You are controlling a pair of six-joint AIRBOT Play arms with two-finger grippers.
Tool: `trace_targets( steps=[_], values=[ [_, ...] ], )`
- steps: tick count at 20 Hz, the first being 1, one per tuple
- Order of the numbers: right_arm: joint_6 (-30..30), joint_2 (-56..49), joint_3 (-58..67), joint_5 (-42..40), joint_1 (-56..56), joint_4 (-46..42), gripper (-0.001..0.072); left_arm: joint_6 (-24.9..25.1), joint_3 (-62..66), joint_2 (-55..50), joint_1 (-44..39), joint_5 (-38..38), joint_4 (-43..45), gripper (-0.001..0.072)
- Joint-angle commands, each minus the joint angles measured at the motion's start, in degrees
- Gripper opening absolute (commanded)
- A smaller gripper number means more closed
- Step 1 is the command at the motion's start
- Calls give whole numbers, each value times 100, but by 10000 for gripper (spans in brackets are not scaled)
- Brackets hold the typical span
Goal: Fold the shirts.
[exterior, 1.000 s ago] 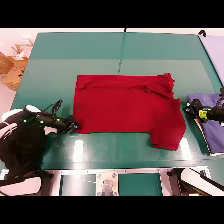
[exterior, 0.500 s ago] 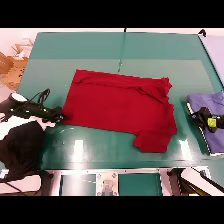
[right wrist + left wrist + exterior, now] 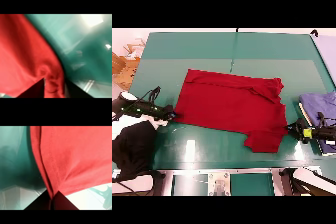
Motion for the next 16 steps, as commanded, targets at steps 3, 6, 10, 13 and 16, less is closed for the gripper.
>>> trace_targets(
  steps=[3,6,10,13,16],
  values=[
    [-227,-319,-7,-173,304,70,77,15,9,4,4,-151,-17,26],
    [-326,-234,470,415,302,321,24,9,195,7,4,-389,-20,25],
    [-221,643,1904,1088,302,1491,23,-131,1331,785,4,-1156,-236,24],
    [33,1593,3515,1005,299,2323,23,-341,2870,1917,4,-1196,-334,24],
    [352,2409,5167,168,299,2457,24,-638,4833,2673,4,-815,-361,25]
  ],
)
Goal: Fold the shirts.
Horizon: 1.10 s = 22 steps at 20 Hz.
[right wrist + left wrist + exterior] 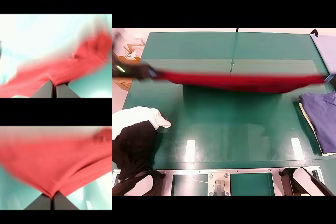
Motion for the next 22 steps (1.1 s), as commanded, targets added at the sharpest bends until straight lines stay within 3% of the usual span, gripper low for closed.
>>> trace_targets(
  steps=[1,5,9,13,17,22],
  values=[
    [321,970,1864,-986,-20,437,23,-302,2218,876,2,304,-74,25],
    [415,1567,3252,-2068,-398,352,24,-387,4210,1108,2,398,-50,26],
    [415,1528,3687,-2380,-481,31,24,-682,4295,1147,2,315,319,26],
    [415,1193,3294,-1912,-472,-79,24,-669,3174,1137,2,516,673,26],
    [-74,813,1899,-1733,299,-39,24,-315,1816,651,2,463,138,26],
    [-402,-293,-9,-2573,1541,-490,24,278,516,-682,-466,754,-225,26]
  ],
)
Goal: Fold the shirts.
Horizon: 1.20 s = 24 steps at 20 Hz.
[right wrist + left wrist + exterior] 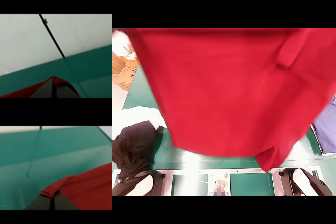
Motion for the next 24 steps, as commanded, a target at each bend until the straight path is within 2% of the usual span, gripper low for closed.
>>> trace_targets(
  steps=[1,5,7,9,13,17,21,24],
  values=[
    [-391,-942,-1106,-691,776,-177,25,400,-798,-1045,-439,393,-190,26],
    [-431,-2900,-920,-1373,1294,-136,24,278,-870,-2555,-852,1552,-166,26],
    [-424,-3814,-376,-1360,1311,-133,24,151,-870,-3136,-885,2118,-313,26],
    [-402,-4551,286,-1285,1309,-70,24,155,-870,-3488,-885,2529,-529,26],
    [-404,-5515,1635,-1209,1322,605,24,162,-793,-3661,-885,3405,-752,26],
    [-407,-5805,2485,-1233,1408,664,25,164,-468,-3661,-885,3585,-837,26],
    [-407,-5807,2675,-1145,1408,634,25,160,-245,-3661,-885,3541,-844,26],
    [-140,-5812,2645,-673,1403,-267,24,157,-247,-3773,-885,3016,-638,25]
  ],
)
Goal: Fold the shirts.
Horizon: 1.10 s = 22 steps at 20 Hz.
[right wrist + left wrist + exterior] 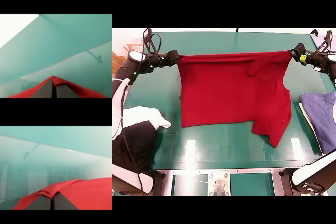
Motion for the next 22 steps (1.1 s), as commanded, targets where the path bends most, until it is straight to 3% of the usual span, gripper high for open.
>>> trace_targets(
  steps=[1,6,14,22],
  values=[
    [457,-35,74,505,2,-1097,23,-17,50,-140,-2,-575,299,26],
    [918,-35,52,1290,-149,-2487,23,-463,-9,-525,-2,-1443,957,26],
    [916,-33,-837,1445,-175,-2957,23,-522,-9,-892,-9,-1812,1021,26],
    [916,-33,-1025,1255,-90,-2953,24,-608,-7,-986,-251,-1604,1187,26]
  ],
)
